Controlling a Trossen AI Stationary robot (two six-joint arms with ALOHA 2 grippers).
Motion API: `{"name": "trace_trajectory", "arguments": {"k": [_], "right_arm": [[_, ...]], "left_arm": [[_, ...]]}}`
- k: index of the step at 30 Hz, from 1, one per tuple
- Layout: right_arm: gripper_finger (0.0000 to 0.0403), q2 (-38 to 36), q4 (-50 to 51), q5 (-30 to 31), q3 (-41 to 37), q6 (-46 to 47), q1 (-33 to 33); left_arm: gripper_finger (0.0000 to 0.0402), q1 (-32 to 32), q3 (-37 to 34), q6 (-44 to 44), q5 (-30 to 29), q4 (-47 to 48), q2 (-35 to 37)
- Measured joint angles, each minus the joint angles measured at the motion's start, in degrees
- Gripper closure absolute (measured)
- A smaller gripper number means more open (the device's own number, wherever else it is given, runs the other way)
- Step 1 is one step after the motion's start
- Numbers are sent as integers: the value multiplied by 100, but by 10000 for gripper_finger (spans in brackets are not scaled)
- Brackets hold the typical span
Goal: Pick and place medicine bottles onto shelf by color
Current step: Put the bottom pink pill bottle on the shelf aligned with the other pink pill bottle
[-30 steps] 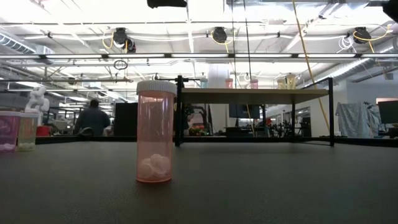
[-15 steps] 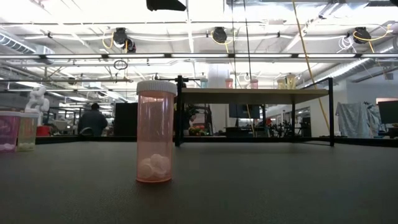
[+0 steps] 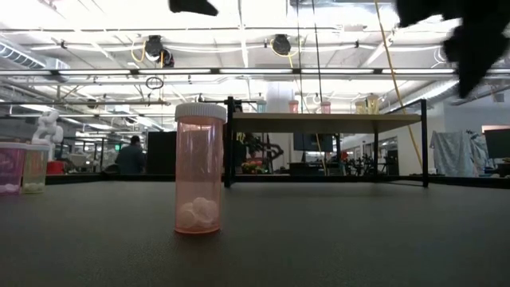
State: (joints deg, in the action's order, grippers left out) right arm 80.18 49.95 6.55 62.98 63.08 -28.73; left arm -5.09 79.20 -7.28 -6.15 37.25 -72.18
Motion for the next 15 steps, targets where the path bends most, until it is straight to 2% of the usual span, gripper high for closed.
{"name": "trace_trajectory", "arguments": {"k": [3, 7, 12, 15], "right_arm": [[179, 0, -595, 259, 0, -1033, 473], [179, 39, -1942, 383, 0, -2394, 1123], [179, 280, -3549, -224, 6, -3508, 1791], [179, 494, -3943, -600, 48, -3888, 2054]], "left_arm": [[9, 110, 0, -444, -426, 645, 325], [9, 315, -1, -1168, -1023, 1427, 728], [9, 686, 0, -2114, -1565, 2310, 1096], [9, 1058, 0, -2501, -1713, 2878, 1176]]}}
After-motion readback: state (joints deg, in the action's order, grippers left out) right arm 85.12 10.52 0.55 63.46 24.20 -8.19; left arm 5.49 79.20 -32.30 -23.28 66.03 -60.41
